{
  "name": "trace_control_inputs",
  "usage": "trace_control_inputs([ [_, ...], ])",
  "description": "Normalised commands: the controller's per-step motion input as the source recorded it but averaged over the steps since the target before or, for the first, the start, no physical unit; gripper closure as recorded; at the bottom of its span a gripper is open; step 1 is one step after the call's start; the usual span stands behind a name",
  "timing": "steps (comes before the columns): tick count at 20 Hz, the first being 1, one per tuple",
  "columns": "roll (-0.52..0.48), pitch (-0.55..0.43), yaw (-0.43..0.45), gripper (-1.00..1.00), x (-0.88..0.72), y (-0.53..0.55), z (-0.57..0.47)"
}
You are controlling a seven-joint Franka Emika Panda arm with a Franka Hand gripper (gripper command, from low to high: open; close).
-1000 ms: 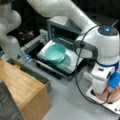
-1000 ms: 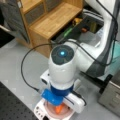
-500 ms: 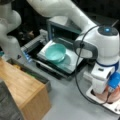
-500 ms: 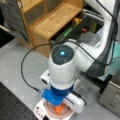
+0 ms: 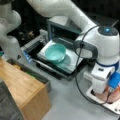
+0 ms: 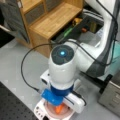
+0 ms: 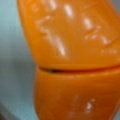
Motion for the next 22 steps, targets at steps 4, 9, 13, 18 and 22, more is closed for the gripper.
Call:
trace_control_inputs([
  [4, -0.043, -0.128, 0.043, -1.00, -0.12, -0.06, -0.09],
  [9, -0.043, -0.128, 0.043, -1.00, -0.12, -0.06, -0.09],
  [13, 0.031, -0.165, 0.062, 1.00, -0.11, -0.06, -0.11],
  [18, 0.135, -0.196, 0.082, 1.00, -0.08, -0.11, -0.22],
  [22, 0.116, -0.149, 0.054, 1.00, -0.10, -0.17, -0.21],
])
